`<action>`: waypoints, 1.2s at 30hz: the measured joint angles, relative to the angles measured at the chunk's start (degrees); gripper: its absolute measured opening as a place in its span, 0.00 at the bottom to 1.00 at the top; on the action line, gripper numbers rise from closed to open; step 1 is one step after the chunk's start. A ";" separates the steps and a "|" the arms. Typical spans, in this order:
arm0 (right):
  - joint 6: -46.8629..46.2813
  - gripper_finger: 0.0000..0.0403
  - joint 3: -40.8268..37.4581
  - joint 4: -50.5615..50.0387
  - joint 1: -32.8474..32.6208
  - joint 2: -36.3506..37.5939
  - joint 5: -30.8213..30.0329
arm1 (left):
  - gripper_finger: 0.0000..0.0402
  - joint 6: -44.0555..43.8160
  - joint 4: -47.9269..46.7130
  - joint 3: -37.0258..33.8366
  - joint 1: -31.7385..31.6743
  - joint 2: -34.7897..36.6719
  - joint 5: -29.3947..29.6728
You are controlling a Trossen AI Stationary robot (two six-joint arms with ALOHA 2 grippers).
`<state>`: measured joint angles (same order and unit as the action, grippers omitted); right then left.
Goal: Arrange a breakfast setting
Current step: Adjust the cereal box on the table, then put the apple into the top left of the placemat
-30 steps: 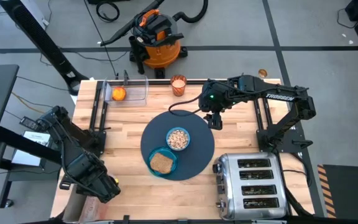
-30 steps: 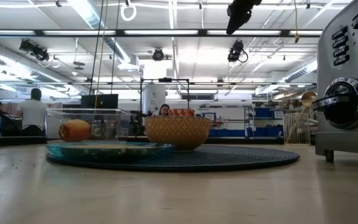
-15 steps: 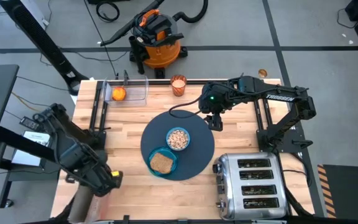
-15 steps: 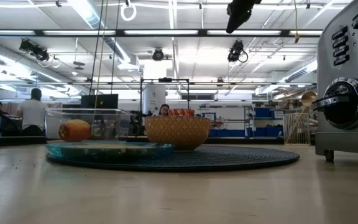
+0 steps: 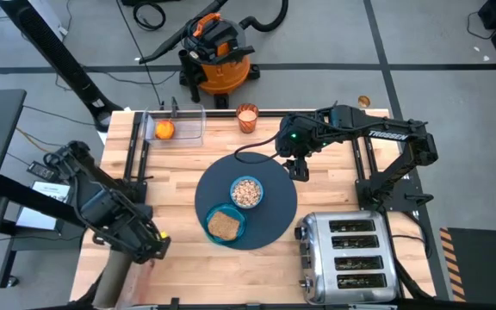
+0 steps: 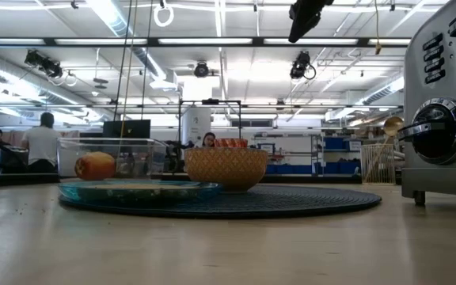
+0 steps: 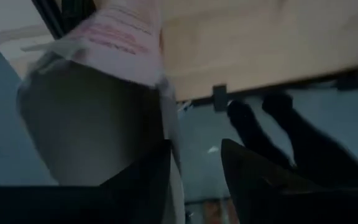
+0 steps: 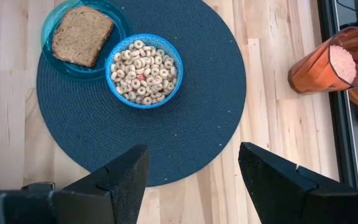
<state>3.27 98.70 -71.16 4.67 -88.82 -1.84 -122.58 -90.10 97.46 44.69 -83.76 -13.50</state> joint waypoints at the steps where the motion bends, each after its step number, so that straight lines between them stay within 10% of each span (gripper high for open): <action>1: 0.07 0.63 0.00 0.01 0.00 0.00 0.01 | 0.37 0.25 0.05 0.03 0.35 0.44 -0.64; 13: -2.03 0.63 0.00 0.29 -0.54 0.00 0.26 | 0.37 -6.88 0.52 0.13 4.80 9.54 -13.82; 18: -2.26 0.63 0.00 -0.51 -2.12 0.00 0.45 | 0.37 -3.59 3.47 0.14 3.85 11.68 6.95; 26: -3.79 0.63 0.00 -0.62 -4.93 0.00 0.45 | 0.37 16.55 0.17 0.12 -5.26 13.05 58.02; 36: -7.17 0.63 0.00 -6.67 -10.04 1.07 0.45 | 0.39 45.77 17.31 -12.85 -45.76 11.32 47.47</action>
<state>-3.90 98.70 -77.82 -5.37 -87.75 -1.39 -76.81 -72.79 84.61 -1.07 -72.45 33.98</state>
